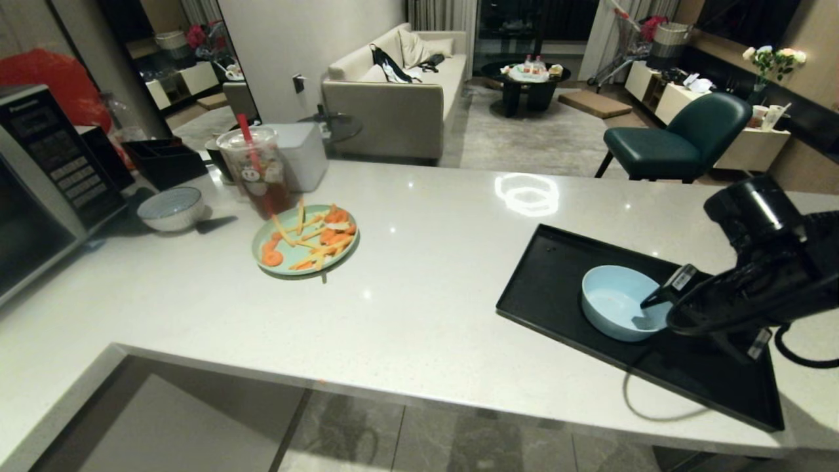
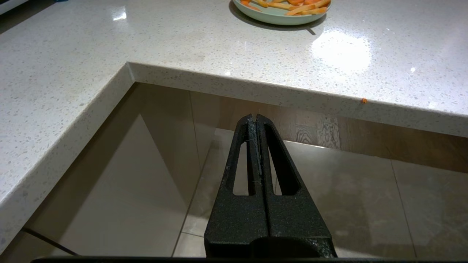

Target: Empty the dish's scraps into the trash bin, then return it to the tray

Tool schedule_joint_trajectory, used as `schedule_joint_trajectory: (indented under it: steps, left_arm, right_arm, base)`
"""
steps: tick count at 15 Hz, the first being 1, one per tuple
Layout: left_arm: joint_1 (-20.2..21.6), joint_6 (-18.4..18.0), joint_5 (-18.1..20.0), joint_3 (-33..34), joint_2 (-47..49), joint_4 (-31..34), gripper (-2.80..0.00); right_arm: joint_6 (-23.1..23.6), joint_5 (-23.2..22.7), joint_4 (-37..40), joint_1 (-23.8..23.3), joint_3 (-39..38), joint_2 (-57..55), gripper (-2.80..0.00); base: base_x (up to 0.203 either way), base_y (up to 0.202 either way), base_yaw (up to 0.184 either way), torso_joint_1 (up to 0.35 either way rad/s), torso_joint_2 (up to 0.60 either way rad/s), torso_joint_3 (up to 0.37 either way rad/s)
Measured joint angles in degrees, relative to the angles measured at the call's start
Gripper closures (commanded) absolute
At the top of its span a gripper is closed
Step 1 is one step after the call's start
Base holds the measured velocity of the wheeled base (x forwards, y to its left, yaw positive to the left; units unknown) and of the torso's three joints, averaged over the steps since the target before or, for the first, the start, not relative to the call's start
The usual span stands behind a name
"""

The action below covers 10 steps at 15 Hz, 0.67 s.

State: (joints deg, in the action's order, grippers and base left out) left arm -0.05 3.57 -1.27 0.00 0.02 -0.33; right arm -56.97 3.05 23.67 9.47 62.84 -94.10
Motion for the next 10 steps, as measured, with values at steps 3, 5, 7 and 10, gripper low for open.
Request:
schedule_joint_trajectory:
  steps: [3,5,7,10]
  left_arm:
    - [0.0,0.0,0.0,0.0,0.0,0.0,0.00]
    - [0.0,0.0,0.0,0.0,0.0,0.0,0.00]
    - [0.0,0.0,0.0,0.0,0.0,0.0,0.00]
    - [0.0,0.0,0.0,0.0,0.0,0.0,0.00]
  right_arm:
    - [7.7,0.2,-0.1,0.2,0.1,4.8,-2.80]
    - [16.5,0.6,-0.9,0.4,-0.7,8.9,-2.80]
    - [28.3,0.7,-4.4,0.3,-5.1,13.6,-2.80]
    - [47.4,0.1,-16.1,0.3,-15.3,20.9,-2.80]
  base:
    - [0.000,0.000,0.000,0.000,0.00,0.000]
    - [0.000,0.000,0.000,0.000,0.00,0.000]
    - [0.000,0.000,0.000,0.000,0.00,0.000]
    - [0.000,0.000,0.000,0.000,0.00,0.000]
